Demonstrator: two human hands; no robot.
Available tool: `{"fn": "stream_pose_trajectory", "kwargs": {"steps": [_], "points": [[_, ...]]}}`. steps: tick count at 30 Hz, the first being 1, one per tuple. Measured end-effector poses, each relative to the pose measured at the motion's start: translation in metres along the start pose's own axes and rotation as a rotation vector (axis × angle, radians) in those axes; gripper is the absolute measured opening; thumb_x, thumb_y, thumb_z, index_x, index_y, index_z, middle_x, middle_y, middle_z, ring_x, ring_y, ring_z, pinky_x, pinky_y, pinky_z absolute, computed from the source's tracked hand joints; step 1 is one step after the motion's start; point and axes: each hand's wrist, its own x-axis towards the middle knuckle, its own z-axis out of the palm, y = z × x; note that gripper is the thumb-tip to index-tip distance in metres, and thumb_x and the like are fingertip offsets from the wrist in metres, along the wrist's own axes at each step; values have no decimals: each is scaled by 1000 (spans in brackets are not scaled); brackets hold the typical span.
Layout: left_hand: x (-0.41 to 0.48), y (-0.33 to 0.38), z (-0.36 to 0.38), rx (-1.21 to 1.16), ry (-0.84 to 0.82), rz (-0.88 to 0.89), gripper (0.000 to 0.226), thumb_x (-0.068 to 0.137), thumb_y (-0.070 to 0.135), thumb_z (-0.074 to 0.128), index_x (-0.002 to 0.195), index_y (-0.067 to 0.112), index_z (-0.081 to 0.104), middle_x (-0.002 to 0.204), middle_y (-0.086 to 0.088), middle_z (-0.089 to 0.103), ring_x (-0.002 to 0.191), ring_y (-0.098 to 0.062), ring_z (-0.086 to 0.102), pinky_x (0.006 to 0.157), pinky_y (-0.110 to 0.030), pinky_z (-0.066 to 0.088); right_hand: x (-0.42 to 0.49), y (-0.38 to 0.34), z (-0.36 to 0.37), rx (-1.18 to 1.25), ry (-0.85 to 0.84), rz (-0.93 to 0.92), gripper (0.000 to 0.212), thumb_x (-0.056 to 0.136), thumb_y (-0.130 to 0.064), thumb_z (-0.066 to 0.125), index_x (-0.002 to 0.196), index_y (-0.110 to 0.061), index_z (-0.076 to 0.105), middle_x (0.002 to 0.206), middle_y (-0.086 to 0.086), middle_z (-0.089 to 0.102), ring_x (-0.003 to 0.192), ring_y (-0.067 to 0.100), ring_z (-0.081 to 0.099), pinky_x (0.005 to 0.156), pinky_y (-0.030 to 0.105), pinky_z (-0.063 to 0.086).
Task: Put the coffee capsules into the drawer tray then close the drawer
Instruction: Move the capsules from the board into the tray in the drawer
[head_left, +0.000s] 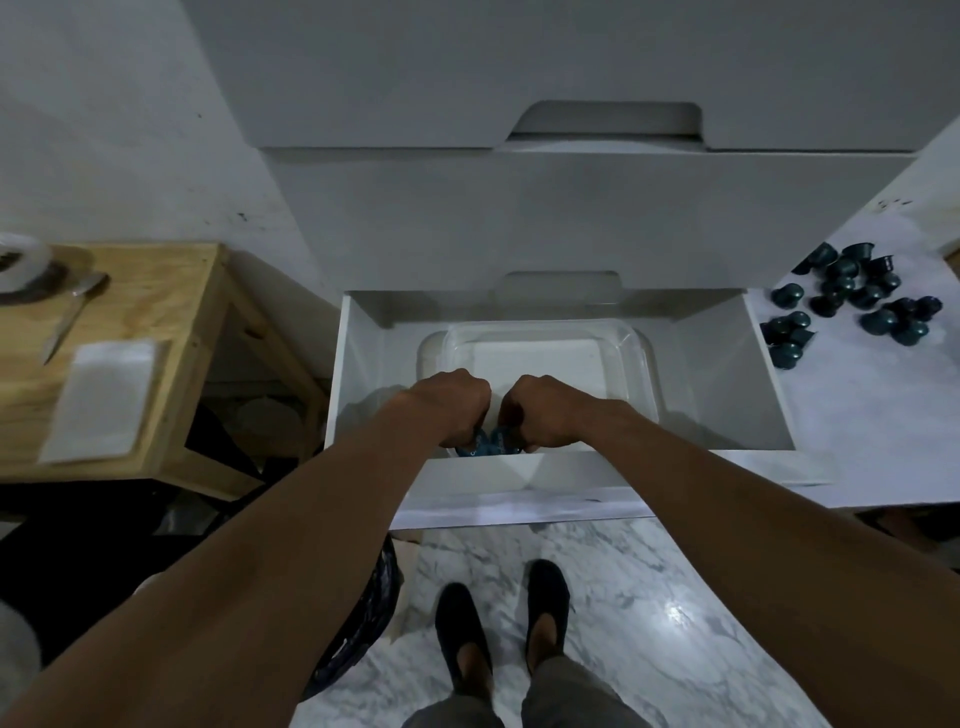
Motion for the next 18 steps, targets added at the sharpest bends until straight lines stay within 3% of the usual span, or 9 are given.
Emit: {"fn": "stream_pose_trajectory", "kwargs": {"steps": [4,8,12,15,18], "points": [[-4,0,-4,2,37,11,37,80,19,71,115,9,62,110,-14,62,92,-26,62,78,-32,51,-2,1,-6,-12,29,11,31,84,-13,66,115,-11,65,103,10,69,71,14,65,71,25,54],[-10,8,-19,-1,162,5,37,83,27,66,117,15,60,114,-10,60,101,-26,58,83,-34,48,-20,9,-22,-62,267,40,32,85,-28,66,113,-14,65,120,5,60,102,23,58,88,31,48],[-21,38,-41,18,396,-55,29,89,26,54,114,13,59,112,-11,61,100,-29,59,83,-38,50,-57,24,-43,-89,547,90,31,87,-30,60,113,-15,64,119,6,64,108,27,59,93,35,48],[-34,76,-56,52,630,-27,26,91,21,48,111,7,57,109,-14,60,98,-33,58,79,-40,48,-98,42,-58,-132,713,103,33,88,-29,56,115,-10,62,118,13,62,109,33,57,92,43,49],[-41,119,-65,55,868,37,29,88,17,50,111,4,58,108,-17,61,96,-36,58,77,-41,48,-141,70,-65,-175,898,81,31,88,-24,53,113,-6,60,114,16,59,106,36,55,89,42,49]]}}
